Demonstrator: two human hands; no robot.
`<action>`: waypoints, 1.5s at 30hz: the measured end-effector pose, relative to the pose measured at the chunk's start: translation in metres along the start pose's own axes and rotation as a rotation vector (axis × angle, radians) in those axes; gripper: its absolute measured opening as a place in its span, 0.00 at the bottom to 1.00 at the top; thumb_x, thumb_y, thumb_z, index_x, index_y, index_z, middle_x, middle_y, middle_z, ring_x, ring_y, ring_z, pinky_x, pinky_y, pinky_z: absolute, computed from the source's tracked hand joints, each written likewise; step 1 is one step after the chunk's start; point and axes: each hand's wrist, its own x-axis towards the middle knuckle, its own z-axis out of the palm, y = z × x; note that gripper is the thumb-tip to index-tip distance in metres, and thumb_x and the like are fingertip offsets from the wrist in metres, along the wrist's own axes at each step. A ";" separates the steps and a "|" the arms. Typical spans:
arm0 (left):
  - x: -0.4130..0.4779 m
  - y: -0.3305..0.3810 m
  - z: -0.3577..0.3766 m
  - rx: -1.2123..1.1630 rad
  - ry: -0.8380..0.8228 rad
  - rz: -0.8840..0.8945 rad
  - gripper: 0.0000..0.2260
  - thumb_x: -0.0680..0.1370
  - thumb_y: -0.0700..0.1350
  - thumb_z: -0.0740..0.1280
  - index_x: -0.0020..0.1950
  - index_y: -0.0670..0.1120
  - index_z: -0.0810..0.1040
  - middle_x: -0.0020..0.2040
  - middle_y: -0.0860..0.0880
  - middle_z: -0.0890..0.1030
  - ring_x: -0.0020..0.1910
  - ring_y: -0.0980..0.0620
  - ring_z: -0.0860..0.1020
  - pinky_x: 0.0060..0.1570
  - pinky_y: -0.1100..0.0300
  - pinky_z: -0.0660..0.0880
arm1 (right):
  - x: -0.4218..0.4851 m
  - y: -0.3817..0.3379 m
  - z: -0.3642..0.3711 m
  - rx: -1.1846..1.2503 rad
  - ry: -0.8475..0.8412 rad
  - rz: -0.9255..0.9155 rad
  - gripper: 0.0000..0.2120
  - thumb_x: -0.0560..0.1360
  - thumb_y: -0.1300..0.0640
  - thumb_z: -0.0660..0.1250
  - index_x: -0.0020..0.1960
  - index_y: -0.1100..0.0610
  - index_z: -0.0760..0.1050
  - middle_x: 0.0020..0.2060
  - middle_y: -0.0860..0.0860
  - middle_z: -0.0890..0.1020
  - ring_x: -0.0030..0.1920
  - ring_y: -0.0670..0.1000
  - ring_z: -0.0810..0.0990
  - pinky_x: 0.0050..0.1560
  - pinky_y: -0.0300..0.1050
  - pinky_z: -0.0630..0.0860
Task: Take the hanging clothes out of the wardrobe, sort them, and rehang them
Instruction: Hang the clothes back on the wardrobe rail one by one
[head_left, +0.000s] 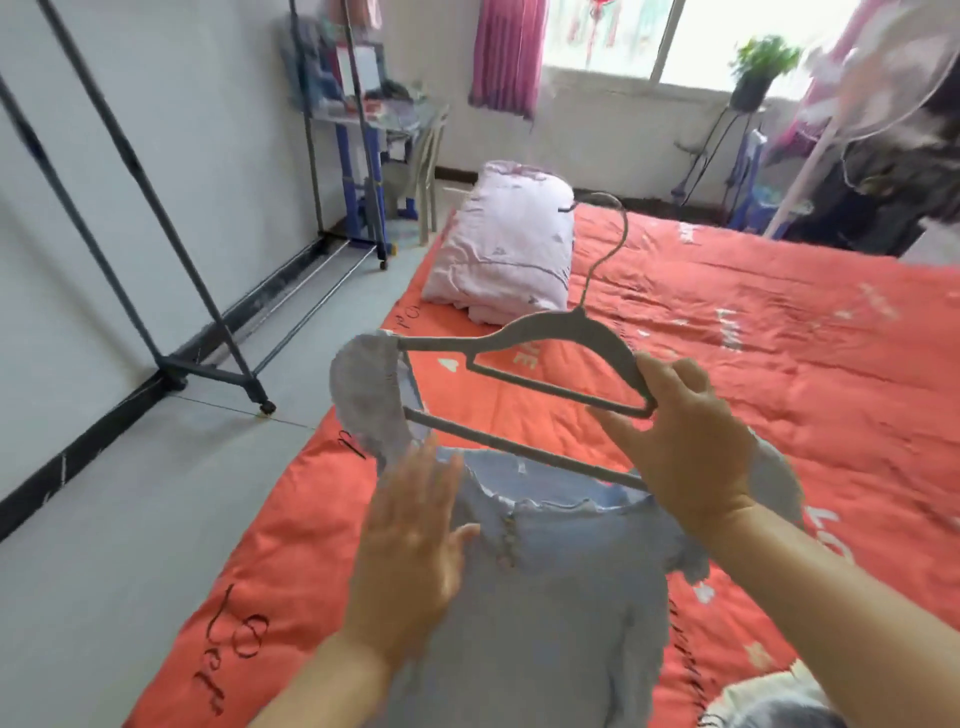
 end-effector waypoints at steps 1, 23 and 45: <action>0.014 0.005 -0.036 0.007 0.095 0.006 0.28 0.75 0.53 0.58 0.73 0.44 0.59 0.71 0.42 0.61 0.71 0.43 0.59 0.69 0.51 0.56 | 0.002 -0.018 -0.021 -0.002 0.020 -0.034 0.26 0.60 0.47 0.77 0.54 0.56 0.79 0.37 0.55 0.77 0.30 0.61 0.79 0.30 0.49 0.75; -0.130 0.094 -0.598 0.940 0.710 -0.335 0.29 0.72 0.55 0.59 0.71 0.46 0.62 0.52 0.48 0.72 0.52 0.49 0.69 0.62 0.41 0.66 | -0.040 -0.436 -0.336 0.696 0.079 -0.796 0.26 0.62 0.39 0.72 0.58 0.47 0.78 0.37 0.38 0.69 0.29 0.44 0.72 0.26 0.34 0.65; -0.610 0.309 -0.925 1.562 0.934 -0.952 0.38 0.67 0.41 0.76 0.72 0.52 0.61 0.42 0.48 0.74 0.40 0.46 0.74 0.43 0.49 0.76 | -0.426 -0.801 -0.597 1.480 0.255 -1.524 0.27 0.58 0.53 0.81 0.55 0.57 0.80 0.37 0.50 0.80 0.26 0.52 0.78 0.23 0.35 0.61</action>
